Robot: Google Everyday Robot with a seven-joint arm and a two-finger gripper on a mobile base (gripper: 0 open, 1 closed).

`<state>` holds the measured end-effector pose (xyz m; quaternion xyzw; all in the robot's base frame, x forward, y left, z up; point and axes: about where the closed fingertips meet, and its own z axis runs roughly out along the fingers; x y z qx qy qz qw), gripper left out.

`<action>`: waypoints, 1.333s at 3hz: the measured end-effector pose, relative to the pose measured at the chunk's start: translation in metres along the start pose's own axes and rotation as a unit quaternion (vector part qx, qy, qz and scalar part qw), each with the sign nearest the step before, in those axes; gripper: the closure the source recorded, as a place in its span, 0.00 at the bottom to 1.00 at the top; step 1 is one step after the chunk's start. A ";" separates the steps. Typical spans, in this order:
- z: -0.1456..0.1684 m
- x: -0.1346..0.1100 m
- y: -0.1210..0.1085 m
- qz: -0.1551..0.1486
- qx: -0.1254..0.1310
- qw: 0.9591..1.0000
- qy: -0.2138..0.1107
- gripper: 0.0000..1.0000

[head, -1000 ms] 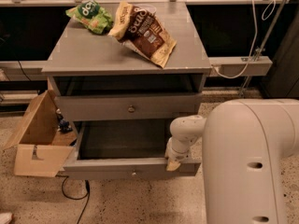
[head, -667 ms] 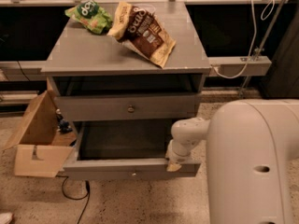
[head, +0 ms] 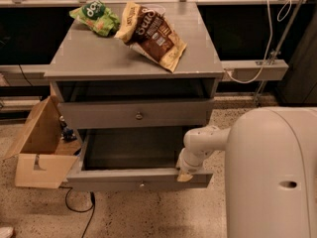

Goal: Open middle drawer

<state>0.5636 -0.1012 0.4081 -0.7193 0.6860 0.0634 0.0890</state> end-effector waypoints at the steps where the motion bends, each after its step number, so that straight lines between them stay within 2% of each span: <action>1: 0.000 0.000 0.000 0.000 0.000 1.000 0.000 0.27; 2: -0.009 0.005 -0.011 -0.011 -0.001 1.000 -0.020 0.00; 3: -0.052 0.026 -0.020 -0.009 0.028 0.998 -0.047 0.00; 4: -0.121 0.060 -0.019 0.002 0.091 0.992 -0.082 0.00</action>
Offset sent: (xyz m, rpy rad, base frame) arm 0.0240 -0.0157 0.0076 0.0586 0.0017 0.0452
